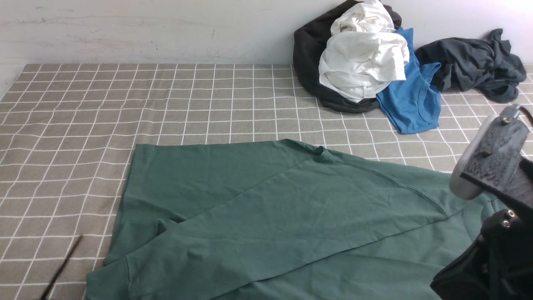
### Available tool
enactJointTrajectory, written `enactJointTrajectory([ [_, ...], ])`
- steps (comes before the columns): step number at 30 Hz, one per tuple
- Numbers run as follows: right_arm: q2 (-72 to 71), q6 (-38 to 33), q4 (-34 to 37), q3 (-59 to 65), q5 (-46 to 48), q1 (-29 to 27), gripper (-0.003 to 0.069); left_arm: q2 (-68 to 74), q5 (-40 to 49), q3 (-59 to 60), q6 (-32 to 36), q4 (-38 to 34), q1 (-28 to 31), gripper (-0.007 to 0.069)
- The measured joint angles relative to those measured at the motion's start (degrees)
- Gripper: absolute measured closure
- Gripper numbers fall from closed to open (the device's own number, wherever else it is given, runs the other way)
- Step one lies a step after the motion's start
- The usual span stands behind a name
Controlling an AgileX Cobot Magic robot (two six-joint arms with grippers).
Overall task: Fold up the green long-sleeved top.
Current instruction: Use both arms simultaneously to clamp the lower edge of the clothing fabric
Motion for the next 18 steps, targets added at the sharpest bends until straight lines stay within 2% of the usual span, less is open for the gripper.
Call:
enactJointTrajectory([
  [3, 0.00, 0.00, -0.05, 0.00, 0.00, 0.00, 0.0666, 1.91, -3.44, 0.00, -6.15, 2.04, -3.29, 0.0186],
  [6, 0.00, 0.00, -0.05, 0.00, -0.01, 0.00, 0.0666, 4.12, -4.47, -0.58, -14.53, 4.60, -3.82, 0.0216],
  [9, 0.00, 0.00, -0.11, 0.00, -0.01, 0.00, 0.0666, 5.21, -3.27, -1.16, -19.28, 5.48, -4.02, 0.0245],
  [18, 0.00, 0.00, -0.17, 0.00, -0.12, 0.00, 0.0666, 5.71, -2.12, -1.72, -21.89, 5.48, -4.12, 0.0328],
])
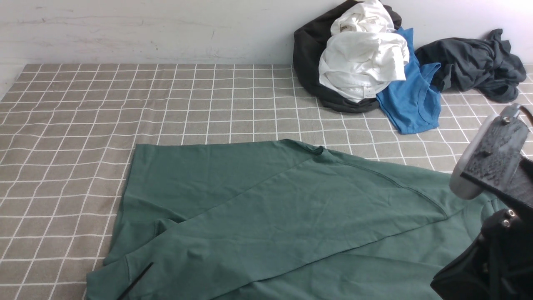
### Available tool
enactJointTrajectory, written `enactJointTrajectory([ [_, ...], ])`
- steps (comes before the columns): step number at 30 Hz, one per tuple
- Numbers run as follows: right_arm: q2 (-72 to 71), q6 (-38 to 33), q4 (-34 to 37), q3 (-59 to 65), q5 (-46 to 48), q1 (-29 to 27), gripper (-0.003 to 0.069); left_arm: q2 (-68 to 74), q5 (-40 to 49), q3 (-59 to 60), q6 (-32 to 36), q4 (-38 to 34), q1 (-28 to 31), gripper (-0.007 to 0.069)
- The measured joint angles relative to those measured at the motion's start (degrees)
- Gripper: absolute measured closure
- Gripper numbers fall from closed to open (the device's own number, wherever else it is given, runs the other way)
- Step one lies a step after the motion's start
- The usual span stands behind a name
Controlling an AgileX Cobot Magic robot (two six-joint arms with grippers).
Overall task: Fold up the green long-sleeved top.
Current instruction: Use both arms simultaneously to clamp the lower edge of the clothing fabric
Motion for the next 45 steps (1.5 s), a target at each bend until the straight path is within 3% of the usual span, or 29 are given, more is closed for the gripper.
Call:
enactJointTrajectory([
  [20, 0.00, 0.00, 0.00, 0.00, -0.05, 0.00, 0.0666, 0.13, 1.60, -1.52, -2.83, 7.02, 0.00, 0.0340],
  [26, 0.00, 0.00, 0.00, 0.00, -0.05, 0.00, 0.0666, 0.13, 0.54, -1.52, -7.11, 8.59, 0.00, 0.0424],
  [35, 0.00, 0.00, 0.00, 0.00, -0.05, 0.00, 0.0666, 0.13, 1.00, -1.24, -2.35, 1.98, 0.00, 0.0603],
  [41, 0.00, 0.00, 0.00, 0.00, -0.05, 0.00, 0.0666, 0.13, 6.18, -2.91, -0.23, 0.03, 0.47, 0.0612],
  [45, 0.00, 0.00, -0.84, 0.00, 0.00, 0.00, 0.0666, -0.25, 12.27, -6.78, 0.61, 1.08, 4.46, 0.0612],
])
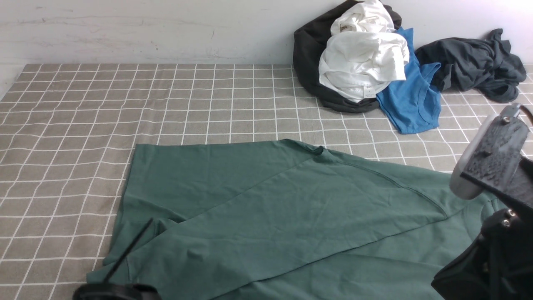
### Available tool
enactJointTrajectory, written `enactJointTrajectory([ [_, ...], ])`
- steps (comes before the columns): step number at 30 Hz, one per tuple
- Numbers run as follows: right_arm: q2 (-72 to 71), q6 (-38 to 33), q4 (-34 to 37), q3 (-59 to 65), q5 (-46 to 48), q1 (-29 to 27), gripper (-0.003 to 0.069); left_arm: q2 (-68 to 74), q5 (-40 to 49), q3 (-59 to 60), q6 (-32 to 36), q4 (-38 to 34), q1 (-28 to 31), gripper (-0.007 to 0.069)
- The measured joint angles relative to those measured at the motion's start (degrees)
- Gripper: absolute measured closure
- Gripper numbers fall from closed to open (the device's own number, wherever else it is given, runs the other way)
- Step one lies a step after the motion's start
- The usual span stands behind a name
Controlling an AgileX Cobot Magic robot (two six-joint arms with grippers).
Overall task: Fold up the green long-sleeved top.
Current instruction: Use both arms simultaneously to clamp the lower edge of the clothing fabric
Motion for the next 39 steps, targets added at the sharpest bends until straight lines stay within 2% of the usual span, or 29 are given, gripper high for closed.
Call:
enactJointTrajectory([
  [5, 0.00, -1.01, -1.42, 0.00, 0.99, 0.00, 0.0662, -1.93, 5.17, -3.48, 4.94, 2.54, 7.52, 0.0612],
  [9, 0.00, -2.19, -2.08, 0.00, 1.41, 0.00, 0.0612, -4.32, 7.76, -4.29, 10.01, 3.18, 13.89, 0.0612],
  [11, 0.00, -2.47, -3.43, 0.61, 1.41, 0.00, 0.0517, -5.30, 7.82, -4.29, 11.46, 2.88, 16.72, 0.0612],
  [14, 0.00, -2.47, -5.27, 2.50, 1.41, 0.00, 0.0386, -5.32, 7.82, -4.29, 11.89, 1.25, 17.15, 0.0612],
  [15, 0.00, -2.47, -5.40, 2.67, 1.41, 0.00, 0.0376, -5.32, 7.82, -4.29, 12.01, 1.04, 17.15, 0.0612],
  [16, 0.00, -2.47, -6.39, 3.74, 1.46, 0.00, 0.0293, -5.32, 7.89, -4.29, 12.54, -0.70, 16.96, 0.0612],
  [19, 0.00, -2.37, -7.13, 4.69, 1.59, 0.00, 0.0176, -5.32, 7.89, -3.37, 15.07, -3.81, 14.87, 0.0613],
  [21, 0.00, -2.15, -7.13, 4.69, 1.59, 0.00, 0.0128, -5.36, 7.19, -1.47, 17.38, -4.97, 12.01, 0.0619],
  [24, 0.00, -1.69, -7.00, 4.69, 1.59, 0.00, 0.0105, -5.51, 2.84, 2.72, 19.42, -5.24, 7.09, 0.0622],
  [28, 0.00, -1.49, -5.94, 4.69, 1.02, 0.00, 0.0097, -5.51, -4.77, 6.70, 18.45, -4.58, -0.16, 0.0622],
  [34, 0.00, -1.49, -5.21, 4.76, -0.35, 0.00, 0.0095, -5.57, -12.18, 6.74, 13.32, -4.56, -2.82, 0.0595],
  [37, 0.00, -1.49, -4.97, 4.76, -0.41, 0.00, 0.0095, -5.57, -12.89, 6.74, 12.79, -4.84, -2.93, 0.0498],
  [39, 0.00, -1.49, -4.76, 4.76, -0.47, 0.00, 0.0095, -5.57, -12.63, 6.74, 12.79, -5.37, -2.93, 0.0408],
])
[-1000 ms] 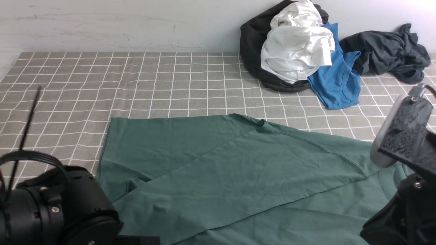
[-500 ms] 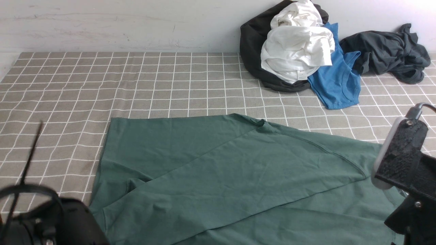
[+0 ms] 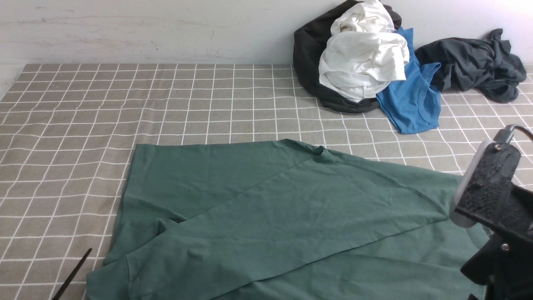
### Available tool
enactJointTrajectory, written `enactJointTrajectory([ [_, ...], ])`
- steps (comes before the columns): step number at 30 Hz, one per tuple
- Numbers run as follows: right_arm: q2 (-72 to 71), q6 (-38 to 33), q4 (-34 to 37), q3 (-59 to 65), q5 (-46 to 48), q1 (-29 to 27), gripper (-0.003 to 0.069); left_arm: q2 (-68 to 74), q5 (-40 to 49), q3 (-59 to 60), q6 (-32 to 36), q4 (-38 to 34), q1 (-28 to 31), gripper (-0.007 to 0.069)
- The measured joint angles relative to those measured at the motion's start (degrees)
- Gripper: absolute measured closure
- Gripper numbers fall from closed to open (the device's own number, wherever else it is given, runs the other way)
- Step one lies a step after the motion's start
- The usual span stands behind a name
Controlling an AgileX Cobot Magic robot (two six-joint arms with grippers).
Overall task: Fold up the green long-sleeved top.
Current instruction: Use both arms simultaneously to clamp the lower edge of the clothing fabric
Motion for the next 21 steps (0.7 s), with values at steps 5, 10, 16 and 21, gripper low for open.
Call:
enactJointTrajectory([
  [5, 0.00, 0.00, 0.16, 0.00, -0.04, 0.00, 0.0095, 0.00, 1.07, 0.04, 0.00, -0.03, 0.00, 0.0181],
  [10, 0.00, 0.13, 0.17, 0.00, -0.04, 0.00, 0.0095, 1.02, 0.76, 0.04, -0.38, 3.42, 0.00, 0.0070],
  [16, 0.00, 0.18, 0.40, 0.00, -0.04, 0.00, 0.0095, 5.91, 0.40, -0.21, -0.68, 5.06, 0.00, 0.0081],
  [21, 0.00, 0.18, 1.17, 0.00, -0.04, 0.00, 0.0095, 6.33, 0.80, -0.89, -3.31, 5.27, 0.00, 0.0129],
])
